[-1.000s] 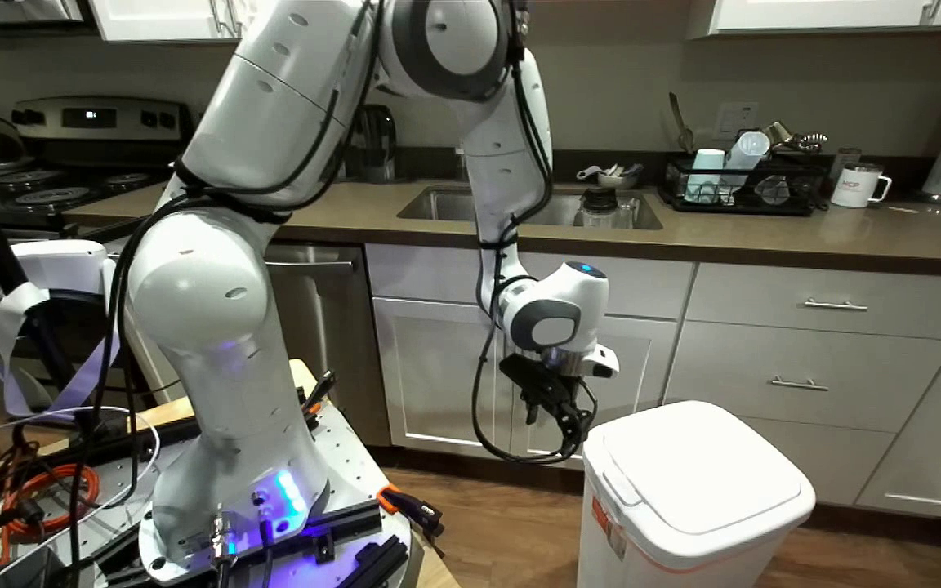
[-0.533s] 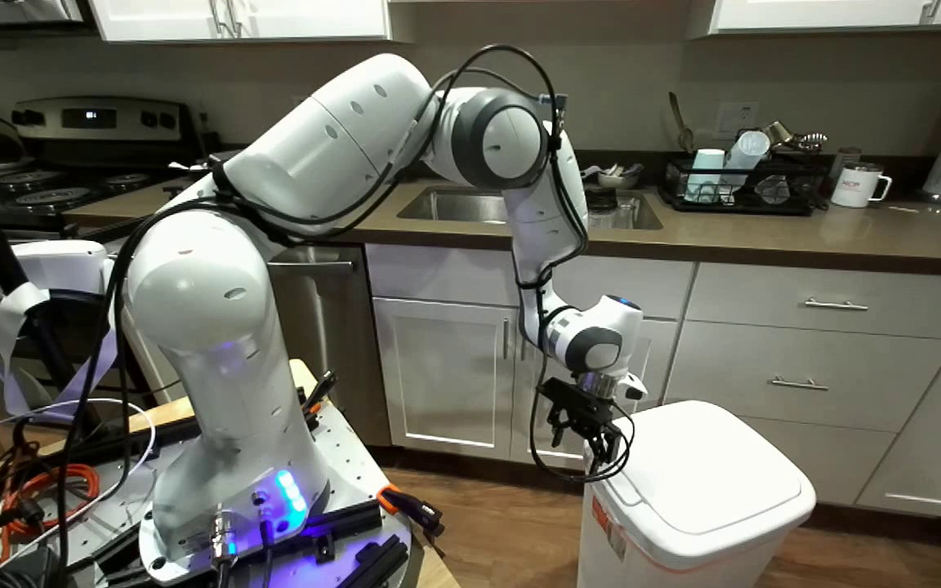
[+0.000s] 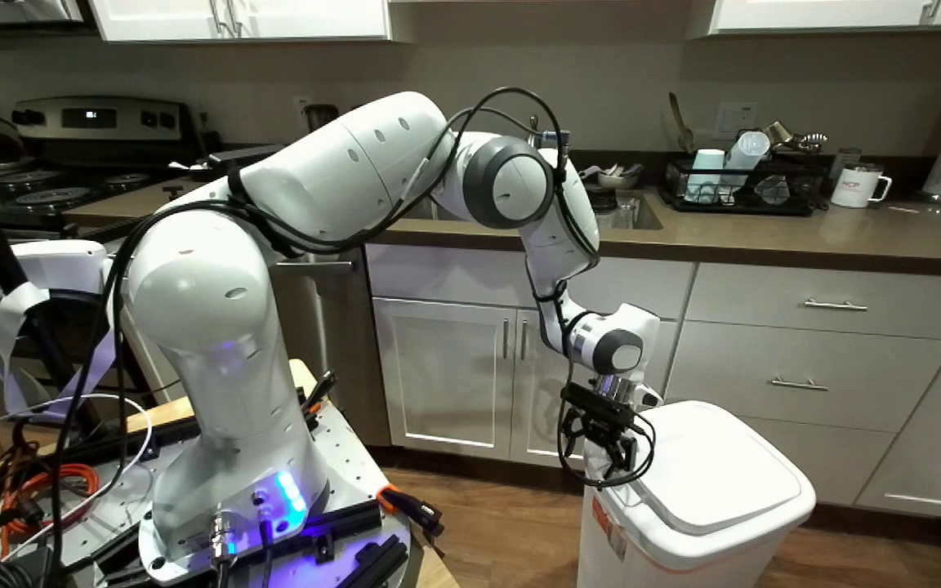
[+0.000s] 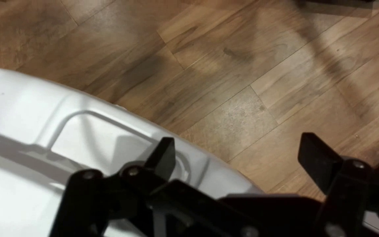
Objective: Open the lid of the white bin
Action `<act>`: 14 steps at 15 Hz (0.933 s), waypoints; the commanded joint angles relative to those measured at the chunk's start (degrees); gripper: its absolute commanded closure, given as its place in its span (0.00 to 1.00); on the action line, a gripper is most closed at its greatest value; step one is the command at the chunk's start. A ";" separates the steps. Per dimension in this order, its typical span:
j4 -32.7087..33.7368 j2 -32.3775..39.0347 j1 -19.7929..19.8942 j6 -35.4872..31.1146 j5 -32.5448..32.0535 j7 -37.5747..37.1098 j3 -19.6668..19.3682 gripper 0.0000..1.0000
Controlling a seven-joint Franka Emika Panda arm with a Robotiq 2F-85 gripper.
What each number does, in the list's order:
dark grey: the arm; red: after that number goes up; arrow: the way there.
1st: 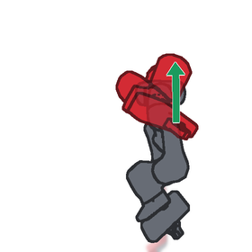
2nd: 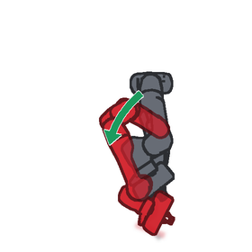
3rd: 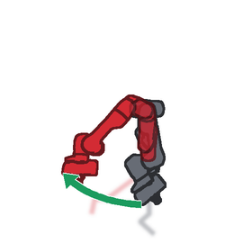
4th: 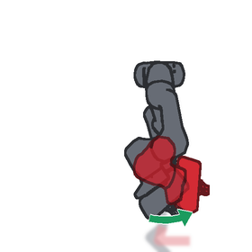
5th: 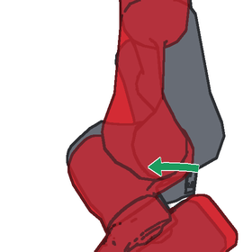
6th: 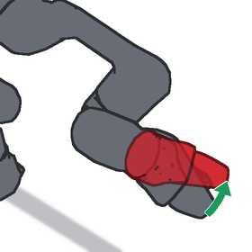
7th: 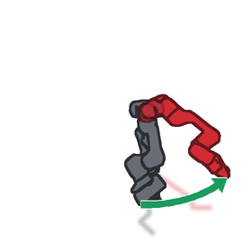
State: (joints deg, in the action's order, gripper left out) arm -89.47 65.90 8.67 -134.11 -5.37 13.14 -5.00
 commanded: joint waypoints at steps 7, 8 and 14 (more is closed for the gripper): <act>-3.47 -9.73 -1.80 7.45 -0.20 -2.46 0.54 0.00; -4.71 -12.24 -2.40 9.43 0.06 -3.59 0.55 0.00; -12.93 -29.30 -4.97 24.32 1.82 -10.72 1.14 0.00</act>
State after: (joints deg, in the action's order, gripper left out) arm -94.83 46.20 4.53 -114.39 -4.63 5.83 -4.08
